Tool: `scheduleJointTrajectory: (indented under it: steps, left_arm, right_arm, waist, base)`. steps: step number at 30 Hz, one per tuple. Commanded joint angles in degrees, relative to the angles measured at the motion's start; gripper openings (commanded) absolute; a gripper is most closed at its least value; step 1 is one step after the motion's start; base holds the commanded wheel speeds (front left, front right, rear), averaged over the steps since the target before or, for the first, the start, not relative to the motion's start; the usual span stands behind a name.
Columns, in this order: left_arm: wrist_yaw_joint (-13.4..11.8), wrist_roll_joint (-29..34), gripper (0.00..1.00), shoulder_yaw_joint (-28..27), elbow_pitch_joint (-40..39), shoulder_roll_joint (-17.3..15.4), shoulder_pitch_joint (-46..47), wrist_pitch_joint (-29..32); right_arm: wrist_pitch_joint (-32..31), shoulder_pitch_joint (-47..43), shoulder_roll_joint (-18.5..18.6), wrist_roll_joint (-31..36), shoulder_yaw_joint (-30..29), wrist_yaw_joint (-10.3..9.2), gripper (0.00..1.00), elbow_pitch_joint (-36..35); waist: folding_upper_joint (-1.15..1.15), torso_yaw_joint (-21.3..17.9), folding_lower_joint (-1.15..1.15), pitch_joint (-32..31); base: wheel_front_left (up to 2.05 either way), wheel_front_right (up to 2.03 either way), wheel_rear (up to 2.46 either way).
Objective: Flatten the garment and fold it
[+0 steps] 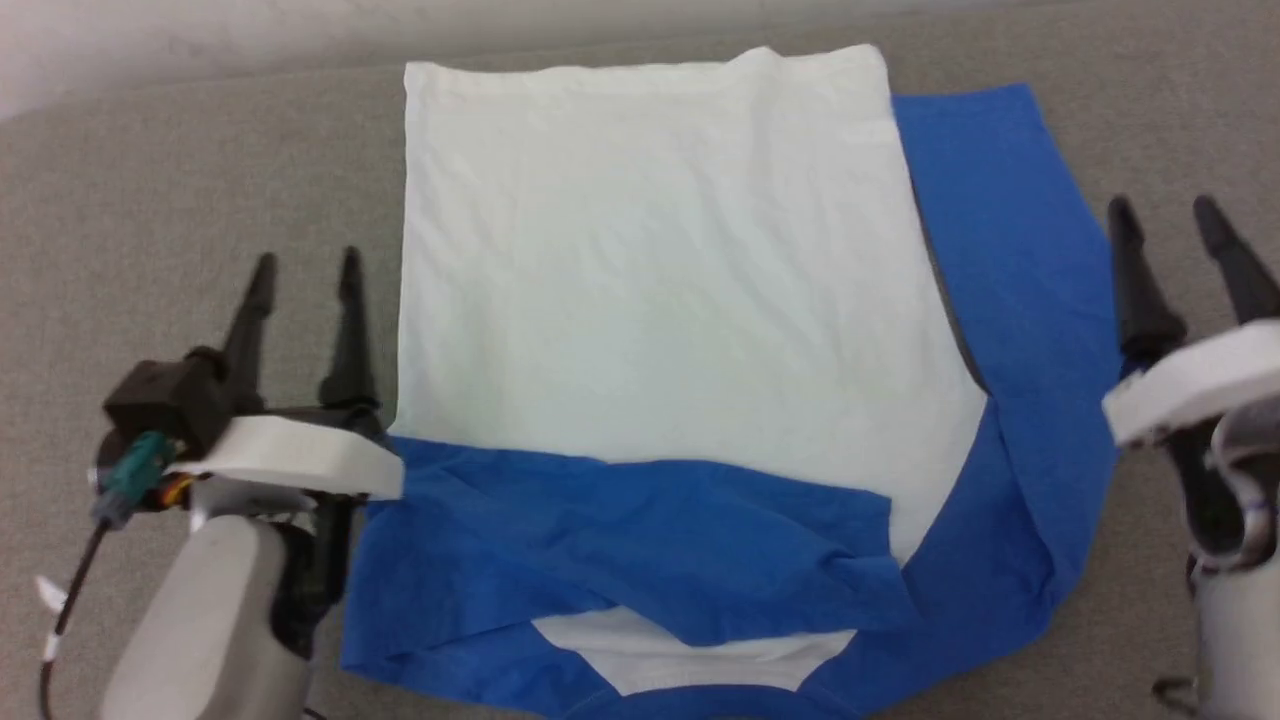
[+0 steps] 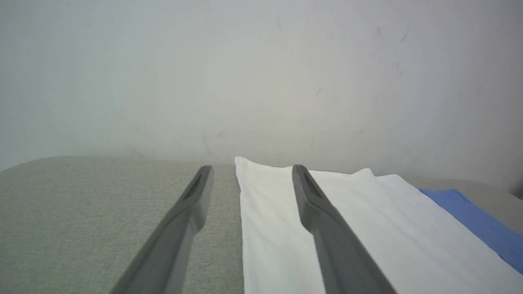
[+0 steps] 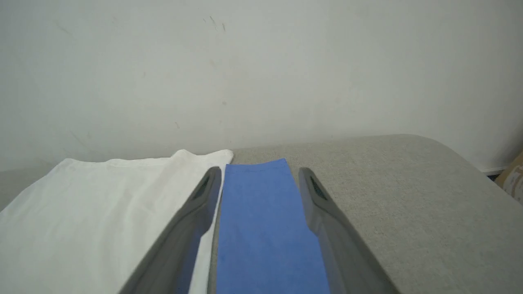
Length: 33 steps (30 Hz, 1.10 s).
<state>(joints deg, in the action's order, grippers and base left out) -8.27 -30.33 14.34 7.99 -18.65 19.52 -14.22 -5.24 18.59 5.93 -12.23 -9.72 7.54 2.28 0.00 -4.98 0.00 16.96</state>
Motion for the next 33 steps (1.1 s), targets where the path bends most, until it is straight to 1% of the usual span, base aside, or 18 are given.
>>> scheduleJointTrajectory:
  steps: [1, 3, 5, 9, 13, 14, 16, 19, 26, 27, 28, 29, 31, 33]
  left_arm:
    - [-0.78, 1.42, 1.00, -1.89, -1.03, -0.64, -0.99, -0.57]
    - [-1.19, 3.11, 1.00, -4.85, -2.80, -1.01, -1.14, -0.71]
    - [-0.92, 4.75, 1.00, -7.59, -5.40, -0.37, -1.38, -0.74]
    - [1.04, 7.58, 1.00, -11.36, -8.72, 1.63, -1.81, -0.76]
    - [3.15, 10.04, 1.00, -13.69, -9.96, 3.81, -1.47, -0.76]
    - [3.15, 10.04, 1.00, -13.69, -9.96, 3.81, -1.47, -0.76]
    - [4.38, 10.79, 1.00, -15.31, -10.30, 4.79, -0.89, -0.77]
    - [5.44, 12.49, 1.00, -16.59, -11.28, 6.67, -1.08, -0.77]
    - [8.75, 14.28, 1.00, -20.87, -11.46, 9.31, -1.12, -0.77]
    - [9.17, 14.53, 1.00, -21.40, -11.38, 9.67, -1.14, -0.77]
    - [9.60, 14.80, 1.00, -21.91, -11.28, 10.00, -1.16, -0.77]
    - [9.82, 15.19, 1.00, -22.35, -11.30, 10.41, -1.26, -0.77]
    - [10.14, 15.96, 1.00, -23.04, -11.39, 11.24, -1.64, -0.77]
    - [10.33, 16.65, 1.00, -23.58, -11.51, 11.93, -2.14, -0.77]
  right_arm:
    - [-1.24, 3.99, 1.12, -0.70, -0.80, -0.05, 1.00, 2.48]
    - [-3.03, 8.96, 2.01, -2.21, -2.26, -0.05, 1.00, 6.38]
    - [-5.03, 13.88, 3.79, -1.95, -3.14, -0.05, 1.00, 10.56]
    - [-9.38, 23.23, 6.41, -1.82, -4.47, -0.05, 1.00, 18.90]
    - [-13.91, 30.52, 7.69, -1.82, -6.14, -0.05, 1.00, 25.17]
    - [-13.91, 30.52, 7.69, -1.82, -6.14, -0.05, 1.00, 25.17]
    - [-16.55, 33.62, 8.43, -1.35, -6.98, -0.05, 1.00, 27.86]
    - [-19.97, 37.40, 8.69, 0.06, -8.60, -0.05, 1.00, 31.00]
    - [-28.28, 42.35, 9.60, 4.38, -10.70, -0.05, 1.00, 34.70]
    - [-29.50, 42.56, 9.74, 5.07, -11.05, -0.05, 0.80, 34.93]
    - [-30.58, 42.61, 9.82, 5.71, -11.23, -0.05, 0.29, 34.98]
    - [-31.39, 42.48, 9.86, 6.20, -11.34, -0.05, 0.00, 34.90]
    - [-32.21, 41.87, 9.87, 6.83, -11.66, -0.05, 0.00, 34.34]
    - [-31.57, 40.79, 10.26, 7.47, -11.91, -0.05, 0.00, 33.10]
  waist:
    - [0.00, 1.37, 0.00, 3.63]
    - [0.00, 2.04, 0.00, 6.07]
    - [0.00, 2.74, 0.00, 8.65]
    - [0.00, 4.42, 0.00, 13.48]
    - [0.00, 6.10, 0.00, 17.23]
    - [0.00, 6.10, 0.00, 17.23]
    - [0.00, 6.81, 0.00, 18.85]
    - [0.00, 7.71, 0.00, 20.49]
    - [0.00, 8.78, 0.00, 22.08]
    - [0.00, 8.83, 0.00, 22.03]
    - [0.00, 8.87, 0.00, 21.91]
    - [0.00, 8.89, 0.00, 21.64]
    - [0.00, 8.74, 0.00, 20.90]
    - [0.00, 8.51, 0.00, 19.92]
  base:
    - [0.00, 0.00, 0.00]
    - [0.00, 0.00, 0.00]
    - [0.00, 0.00, 0.00]
    - [0.00, 0.00, 0.00]
    - [0.00, 0.00, 0.00]
    - [0.00, 0.00, 0.00]
    - [0.00, 0.00, 0.00]
    - [0.00, 0.00, 0.00]
    - [0.00, 0.00, 0.00]
    - [0.00, 0.00, 0.00]
    - [0.00, 0.00, 0.00]
    - [0.00, 0.00, 0.00]
    - [0.00, 0.00, 0.00]
    - [0.00, 0.00, 0.00]
